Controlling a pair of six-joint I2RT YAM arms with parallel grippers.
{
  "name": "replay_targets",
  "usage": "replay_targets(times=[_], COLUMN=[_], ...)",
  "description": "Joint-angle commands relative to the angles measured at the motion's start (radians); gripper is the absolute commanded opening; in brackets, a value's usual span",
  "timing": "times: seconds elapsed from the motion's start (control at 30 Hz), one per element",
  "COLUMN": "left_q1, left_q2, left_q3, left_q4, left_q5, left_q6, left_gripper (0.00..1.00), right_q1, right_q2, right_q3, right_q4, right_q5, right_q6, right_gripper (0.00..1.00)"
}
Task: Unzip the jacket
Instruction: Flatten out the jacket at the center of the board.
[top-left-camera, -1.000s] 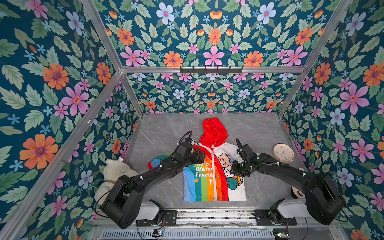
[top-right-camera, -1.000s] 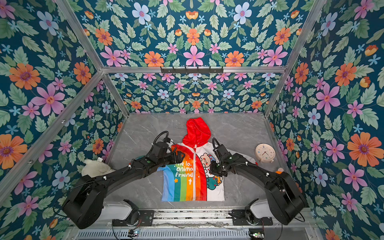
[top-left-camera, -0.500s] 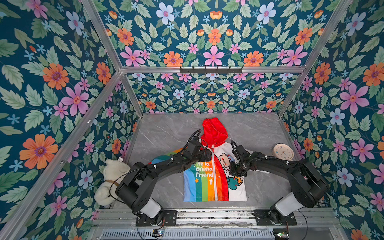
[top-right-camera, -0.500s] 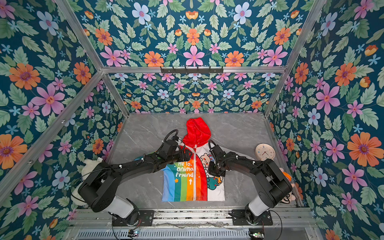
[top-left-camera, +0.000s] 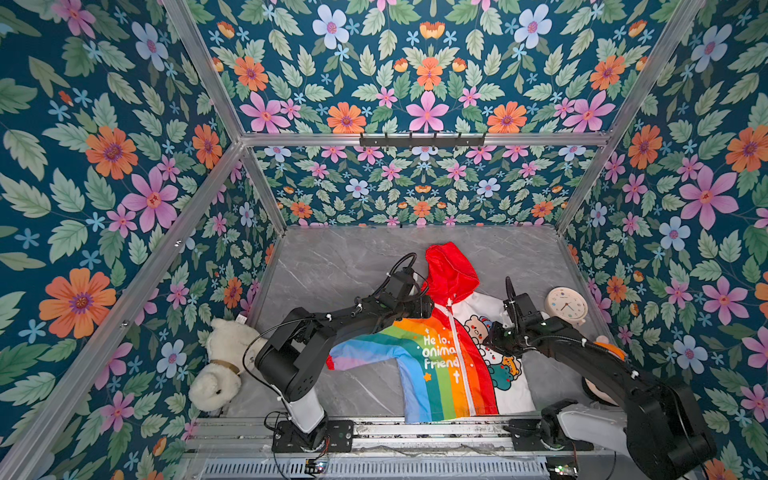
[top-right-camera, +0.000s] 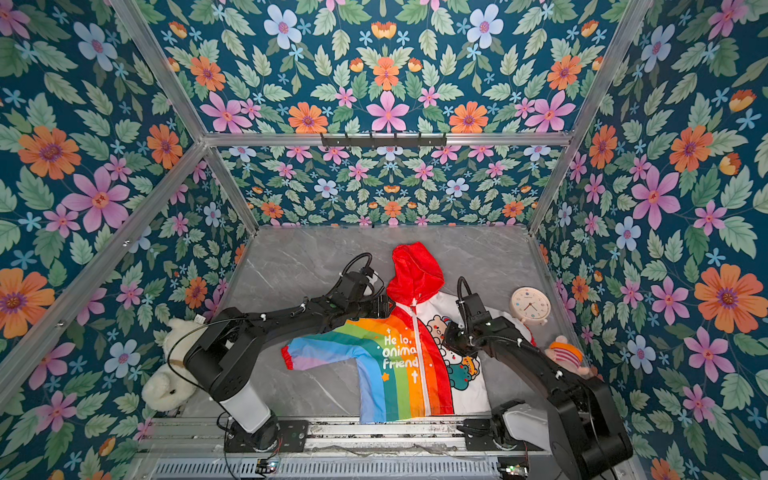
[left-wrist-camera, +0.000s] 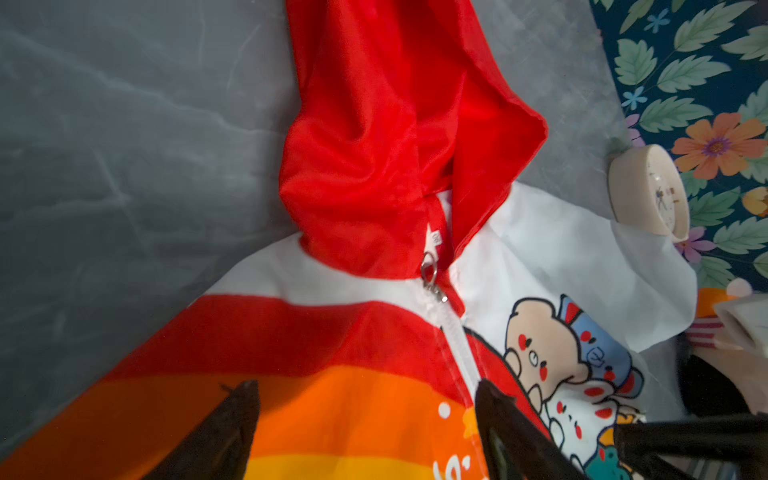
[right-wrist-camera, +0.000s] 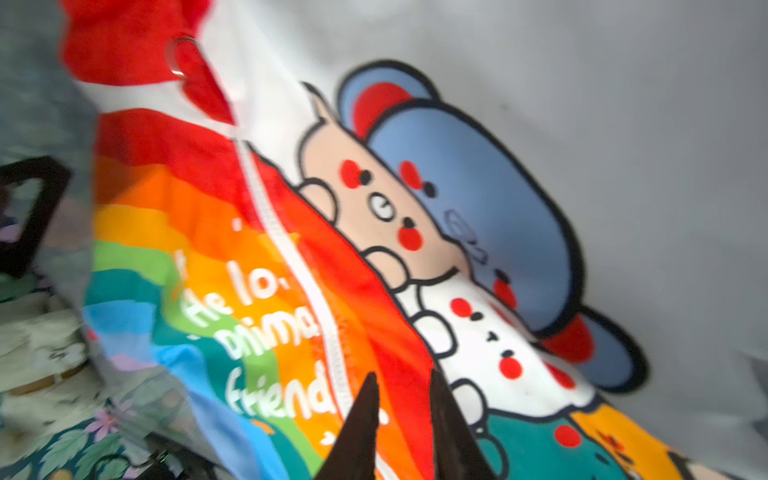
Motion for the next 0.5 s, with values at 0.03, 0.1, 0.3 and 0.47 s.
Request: replay_targets(times=[0.03,0.1,0.3,0.47], left_q1=[0.001,-0.004,-0.02,-0.019], left_q2=[0.076,0.122,0.234,0.275], left_q3=[0.093,0.147,0.264,0.325], left_q4=[-0.021,-0.05,-0.106,-0.131], left_q5=[0.073,0.091,0.111,0.111], left_q6=[0.084,0.11,0.145,0.177], left_gripper=[0.74,0.73,0.63,0.57], right_q1=[0.0,0.0,-0.011,-0.013], right_q2=[-0.051,-0.045,0.08,0.172], right_q3=[-0.024,-0.029,0.001,0.028], right_q4=[0.146,0.171,0.182,0.285], right_q5=[-0.063,-0.056,-0.05,-0.126], right_q6=[0.003,0.029,0.107,0.144], right_gripper=[0.28,0.29,0.27,0.26])
